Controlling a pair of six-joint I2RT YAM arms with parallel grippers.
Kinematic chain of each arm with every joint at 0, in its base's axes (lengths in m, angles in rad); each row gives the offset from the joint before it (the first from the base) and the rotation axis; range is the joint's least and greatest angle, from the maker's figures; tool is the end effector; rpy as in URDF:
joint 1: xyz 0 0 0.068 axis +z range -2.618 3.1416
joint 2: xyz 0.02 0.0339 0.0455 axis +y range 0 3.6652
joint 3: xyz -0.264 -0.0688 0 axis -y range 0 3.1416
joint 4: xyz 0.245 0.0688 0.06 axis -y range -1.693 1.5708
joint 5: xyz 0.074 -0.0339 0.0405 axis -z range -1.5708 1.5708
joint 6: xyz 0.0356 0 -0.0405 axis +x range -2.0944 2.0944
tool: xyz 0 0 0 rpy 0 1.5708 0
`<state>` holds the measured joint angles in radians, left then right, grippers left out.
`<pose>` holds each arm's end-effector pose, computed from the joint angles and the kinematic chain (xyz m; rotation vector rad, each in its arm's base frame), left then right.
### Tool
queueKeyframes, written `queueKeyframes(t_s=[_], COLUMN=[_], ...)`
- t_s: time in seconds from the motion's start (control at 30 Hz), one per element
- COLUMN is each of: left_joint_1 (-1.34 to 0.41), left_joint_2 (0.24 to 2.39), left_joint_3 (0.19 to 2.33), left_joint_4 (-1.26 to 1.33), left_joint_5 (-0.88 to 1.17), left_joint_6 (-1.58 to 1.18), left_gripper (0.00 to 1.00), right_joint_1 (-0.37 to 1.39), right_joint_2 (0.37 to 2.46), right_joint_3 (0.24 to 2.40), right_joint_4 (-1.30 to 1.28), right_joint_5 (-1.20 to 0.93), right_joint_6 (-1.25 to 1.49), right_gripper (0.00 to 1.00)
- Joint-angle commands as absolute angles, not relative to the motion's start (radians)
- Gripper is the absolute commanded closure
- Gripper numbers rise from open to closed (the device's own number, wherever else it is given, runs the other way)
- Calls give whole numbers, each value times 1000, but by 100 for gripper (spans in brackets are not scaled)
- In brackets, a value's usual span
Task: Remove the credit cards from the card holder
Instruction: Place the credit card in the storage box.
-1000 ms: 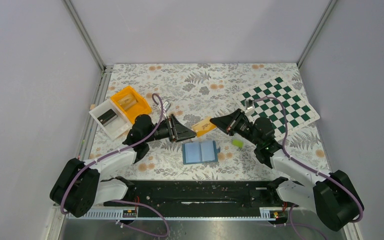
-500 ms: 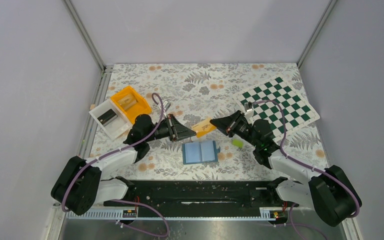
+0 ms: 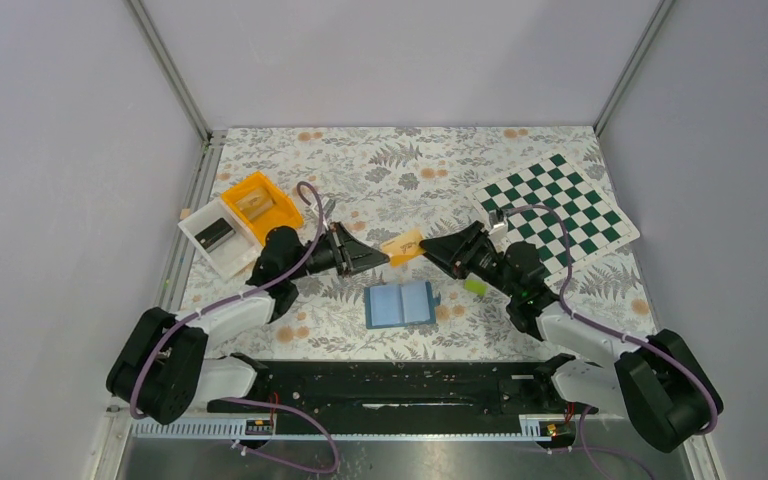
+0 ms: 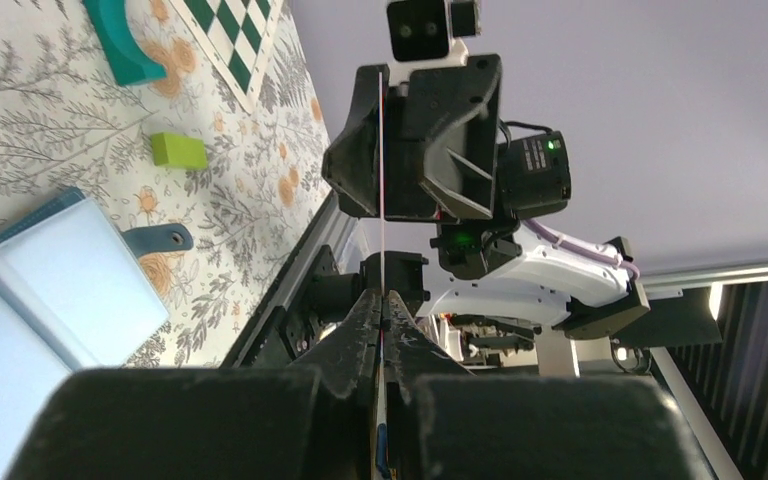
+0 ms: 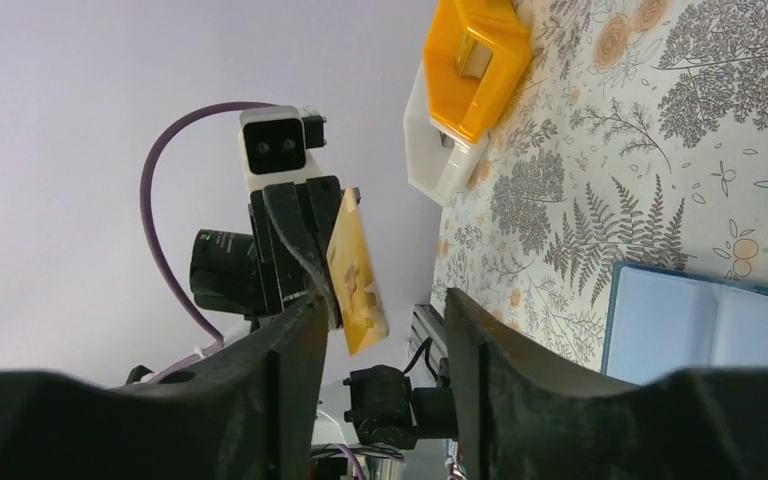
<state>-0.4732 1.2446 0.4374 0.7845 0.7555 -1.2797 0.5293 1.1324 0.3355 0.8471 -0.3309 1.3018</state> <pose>0.2097 -0.1348 0.2258 -0.0657 1.9779 -1.8545 0.1924 0.1259 0.2247 0.3777 1.7512 1.6506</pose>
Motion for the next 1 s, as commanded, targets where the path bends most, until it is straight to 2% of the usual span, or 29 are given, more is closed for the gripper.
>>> queueKeyframes(t_s=[0.0, 0.03, 0.07, 0.1, 0.3, 0.47, 0.6, 0.83, 0.97], left_joint_1=[-431, -405, -377, -344, -90, 136, 310, 428, 440], left_joint_2=[1196, 1186, 1176, 1164, 1103, 1129, 1198, 1395, 1517], left_joint_3=[464, 467, 471, 476, 572, 747, 848, 1048, 1177], left_joint_4=[784, 755, 724, 697, 378, -54, -205, -435, -564], left_joint_5=[767, 773, 780, 792, 864, 800, 764, 738, 703], left_joint_6=[-1233, -1223, -1213, -1203, -1043, -791, -697, -514, -435], left_gripper=[100, 100, 100, 100, 100, 100, 100, 100, 100], right_joint_1=[530, 531, 531, 531, 531, 530, 530, 531, 531], right_joint_2=[1056, 1037, 1016, 998, 895, 841, 787, 745, 764], right_joint_3=[343, 348, 352, 355, 374, 404, 402, 396, 402], right_joint_4=[809, 780, 751, 727, 556, 374, 296, 268, 288], right_joint_5=[-301, -296, -296, -292, -309, -353, -367, -372, -387], right_joint_6=[1244, 1228, 1211, 1193, 1059, 913, 853, 805, 798], right_gripper=[40, 36, 7, 1, 1, 1, 1, 0, 1])
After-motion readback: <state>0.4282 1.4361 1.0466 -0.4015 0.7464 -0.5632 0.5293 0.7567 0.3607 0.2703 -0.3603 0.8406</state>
